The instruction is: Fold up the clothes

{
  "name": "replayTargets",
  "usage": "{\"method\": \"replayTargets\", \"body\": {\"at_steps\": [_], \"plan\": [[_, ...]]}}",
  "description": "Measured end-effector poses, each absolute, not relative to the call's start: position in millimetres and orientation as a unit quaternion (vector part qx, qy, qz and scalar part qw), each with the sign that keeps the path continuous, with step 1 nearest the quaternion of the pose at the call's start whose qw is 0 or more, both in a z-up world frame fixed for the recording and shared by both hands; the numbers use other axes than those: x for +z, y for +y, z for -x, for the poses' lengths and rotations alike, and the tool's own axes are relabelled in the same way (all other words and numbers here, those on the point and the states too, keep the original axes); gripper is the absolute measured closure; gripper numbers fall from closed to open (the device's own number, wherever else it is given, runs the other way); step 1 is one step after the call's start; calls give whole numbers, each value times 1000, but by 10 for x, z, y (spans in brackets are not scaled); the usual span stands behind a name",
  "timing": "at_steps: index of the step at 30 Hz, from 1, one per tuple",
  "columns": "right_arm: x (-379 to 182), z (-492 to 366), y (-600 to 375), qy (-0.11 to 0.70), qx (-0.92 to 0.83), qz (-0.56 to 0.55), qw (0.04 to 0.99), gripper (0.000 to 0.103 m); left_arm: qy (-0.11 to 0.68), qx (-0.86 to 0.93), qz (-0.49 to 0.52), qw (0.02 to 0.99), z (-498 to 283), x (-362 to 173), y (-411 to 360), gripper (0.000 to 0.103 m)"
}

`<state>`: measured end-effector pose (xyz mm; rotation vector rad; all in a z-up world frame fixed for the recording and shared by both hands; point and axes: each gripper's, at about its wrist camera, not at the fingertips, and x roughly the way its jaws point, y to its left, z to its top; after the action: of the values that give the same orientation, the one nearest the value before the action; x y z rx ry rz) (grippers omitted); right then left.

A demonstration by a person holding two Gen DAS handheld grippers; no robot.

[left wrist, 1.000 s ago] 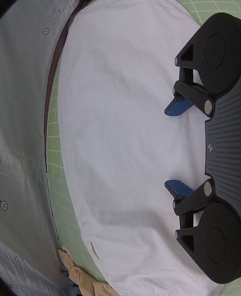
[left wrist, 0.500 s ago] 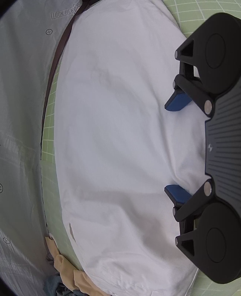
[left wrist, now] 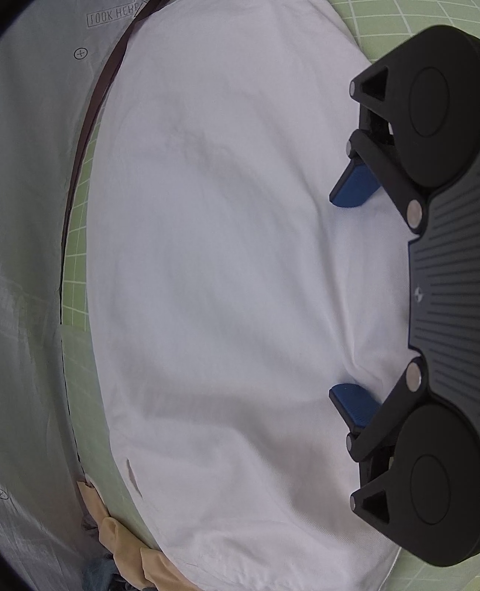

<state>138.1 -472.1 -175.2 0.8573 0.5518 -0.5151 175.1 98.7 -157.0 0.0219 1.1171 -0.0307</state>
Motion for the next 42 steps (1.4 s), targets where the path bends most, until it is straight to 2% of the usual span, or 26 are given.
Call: {"method": "replayTargets", "body": {"at_steps": [4,6,8,9,10,12,21,25,27,30,31,36,40,42], "plan": [[-1750,-1702,-4771,247,-259,-384,851,43,539,-6,-14,842,-1803,-1587,956,0],[-1736,-1882,-4728,263,-270,-348,858,43,542,-4,-13,840,-1818,-1585,959,0],[-1732,-1988,-4718,285,-280,-313,861,49,541,-6,-13,841,-1816,-1584,964,0],[-1730,-2042,-4713,296,-285,-296,863,72,540,-7,-14,841,-1813,-1584,970,0],[-1730,-2073,-4714,303,-287,-282,864,85,540,-8,-14,841,-1812,-1583,976,0],[-1724,-1983,-4747,300,-282,-292,863,91,545,-12,-12,838,-1827,-1584,999,0],[-1373,-924,-4760,254,-354,-329,838,94,571,-62,-38,818,-1772,-1561,1042,0],[-1337,-524,-4762,277,-362,-308,835,93,566,-84,-45,819,-1659,-1547,1089,0],[-1357,-451,-4739,292,-364,-302,832,89,557,-84,-40,825,-1635,-1545,1120,0],[-1322,-364,-4705,299,-386,-308,817,74,548,-65,-25,834,-1604,-1508,1132,0],[-1306,-335,-4688,294,-386,-318,815,59,545,-58,-20,837,-1594,-1494,1135,0],[-1266,-326,-4453,289,-332,-376,815,23,523,-31,56,850,-1415,-1291,1226,0],[-1289,-336,-4254,279,-279,-440,807,21,513,-15,166,842,-1228,-1157,1305,1],[-1310,-349,-4200,276,-256,-468,800,21,509,-23,250,823,-1121,-1193,1288,6]]}}
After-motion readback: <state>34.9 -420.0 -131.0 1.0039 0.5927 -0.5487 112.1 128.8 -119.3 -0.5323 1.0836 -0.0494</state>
